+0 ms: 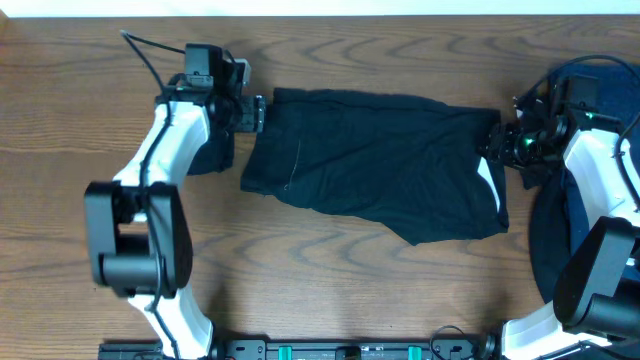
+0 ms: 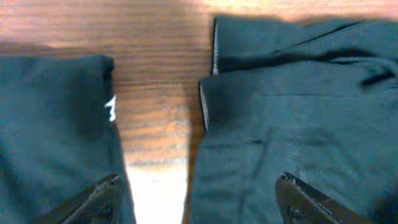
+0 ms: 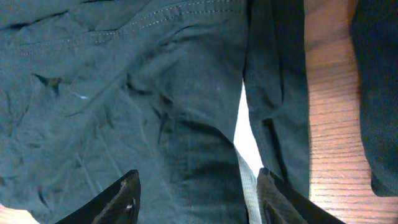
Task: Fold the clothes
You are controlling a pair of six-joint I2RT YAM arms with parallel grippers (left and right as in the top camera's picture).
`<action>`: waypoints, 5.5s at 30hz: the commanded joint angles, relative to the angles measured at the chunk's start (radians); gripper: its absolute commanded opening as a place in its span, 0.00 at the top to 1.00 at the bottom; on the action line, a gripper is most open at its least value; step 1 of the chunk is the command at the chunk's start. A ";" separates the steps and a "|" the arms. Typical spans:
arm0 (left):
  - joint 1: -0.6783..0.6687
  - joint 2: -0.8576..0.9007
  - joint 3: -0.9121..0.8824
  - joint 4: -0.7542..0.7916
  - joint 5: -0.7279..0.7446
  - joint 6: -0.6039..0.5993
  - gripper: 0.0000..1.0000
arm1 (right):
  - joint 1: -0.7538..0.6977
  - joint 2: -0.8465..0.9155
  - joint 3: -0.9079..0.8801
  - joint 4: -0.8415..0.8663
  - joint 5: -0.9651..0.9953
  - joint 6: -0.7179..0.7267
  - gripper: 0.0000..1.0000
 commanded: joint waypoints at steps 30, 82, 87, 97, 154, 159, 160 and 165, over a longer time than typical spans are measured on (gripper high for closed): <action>-0.056 0.158 0.013 0.258 0.069 0.004 0.26 | -0.006 -0.004 -0.006 0.010 0.045 -0.016 0.41; -0.056 0.049 0.013 0.216 0.144 -0.003 0.94 | 0.007 0.269 -0.006 0.587 -0.057 -0.208 0.41; -0.056 0.049 0.013 0.216 0.144 -0.003 0.94 | 0.007 0.284 -0.006 0.599 -0.056 -0.223 0.42; -0.056 0.049 0.013 0.216 0.144 -0.003 0.94 | 0.007 0.335 -0.006 0.632 -0.058 -0.222 0.48; -0.067 -0.213 0.013 -0.503 0.144 -0.186 0.94 | 0.037 0.012 -0.016 -0.367 -0.204 -0.187 0.99; -0.078 -0.213 -0.021 -0.587 0.143 -0.187 0.94 | 0.111 0.012 -0.076 -0.379 -0.020 -0.046 0.99; -0.080 -0.213 -0.033 -0.593 0.143 -0.187 0.94 | 0.124 0.012 -0.091 -0.379 0.010 -0.020 0.99; -0.083 -0.213 -0.120 -0.593 0.097 -0.227 0.94 | 0.166 0.012 -0.179 -0.340 0.050 0.042 0.99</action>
